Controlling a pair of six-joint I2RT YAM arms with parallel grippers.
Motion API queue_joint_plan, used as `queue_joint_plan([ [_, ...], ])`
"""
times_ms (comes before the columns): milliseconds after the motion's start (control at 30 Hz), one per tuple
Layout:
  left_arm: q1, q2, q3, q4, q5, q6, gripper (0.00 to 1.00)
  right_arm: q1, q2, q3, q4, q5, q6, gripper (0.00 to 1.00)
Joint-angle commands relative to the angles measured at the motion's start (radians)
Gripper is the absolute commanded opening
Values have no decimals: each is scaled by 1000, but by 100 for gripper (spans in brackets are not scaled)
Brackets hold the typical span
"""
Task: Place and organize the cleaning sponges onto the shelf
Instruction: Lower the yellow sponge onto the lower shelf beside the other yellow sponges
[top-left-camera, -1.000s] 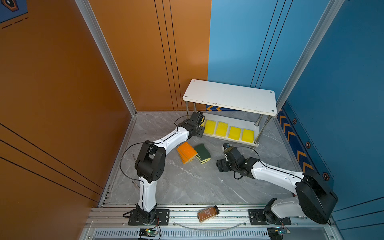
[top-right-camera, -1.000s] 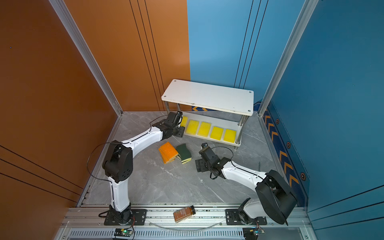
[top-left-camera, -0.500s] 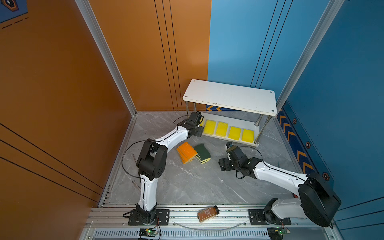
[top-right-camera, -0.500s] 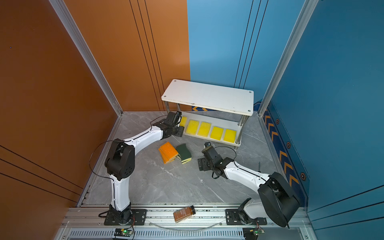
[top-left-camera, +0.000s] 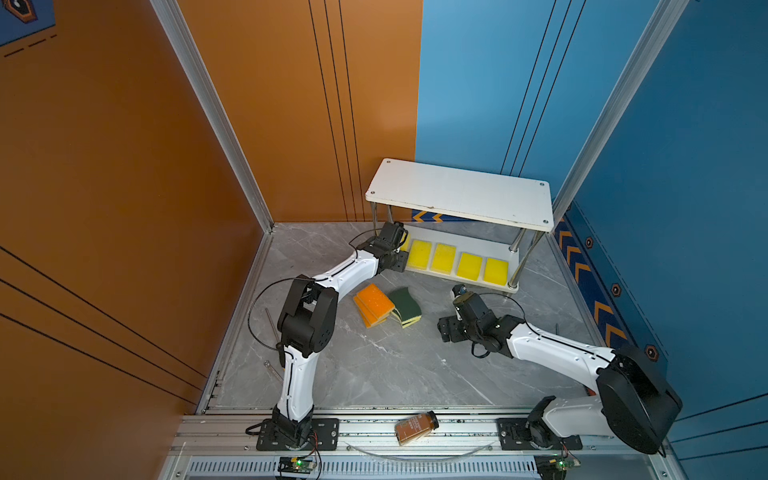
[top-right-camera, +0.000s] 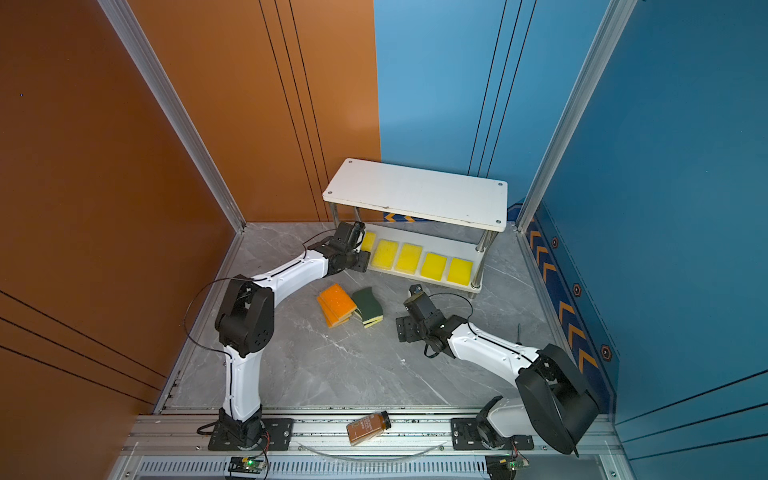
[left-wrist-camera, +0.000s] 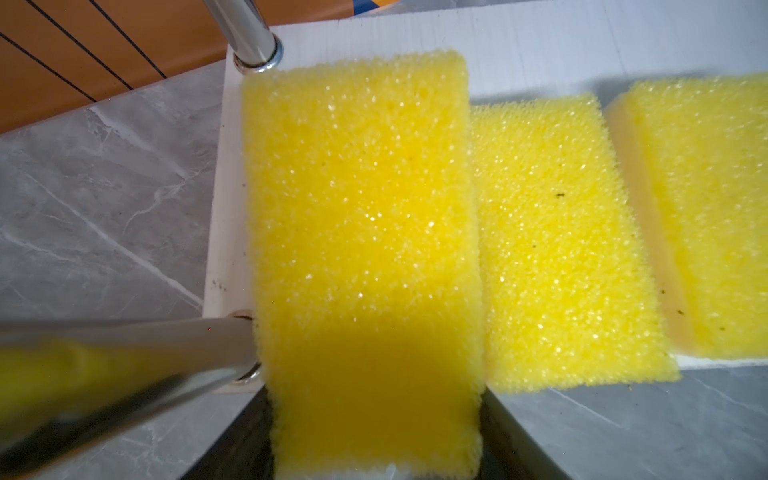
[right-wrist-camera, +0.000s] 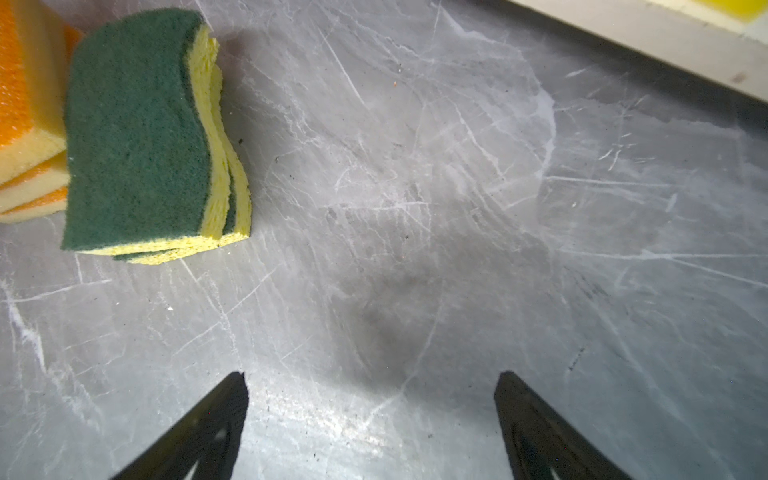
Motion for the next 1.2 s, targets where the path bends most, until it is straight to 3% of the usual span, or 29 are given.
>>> queue_joint_plan([
  [0, 7, 29, 41, 12, 23, 3, 67, -10, -27, -9, -35, 27, 10, 92],
  [1167, 18, 95, 55, 9, -35, 23, 74, -27, -31, -16, -38, 27, 8, 92],
])
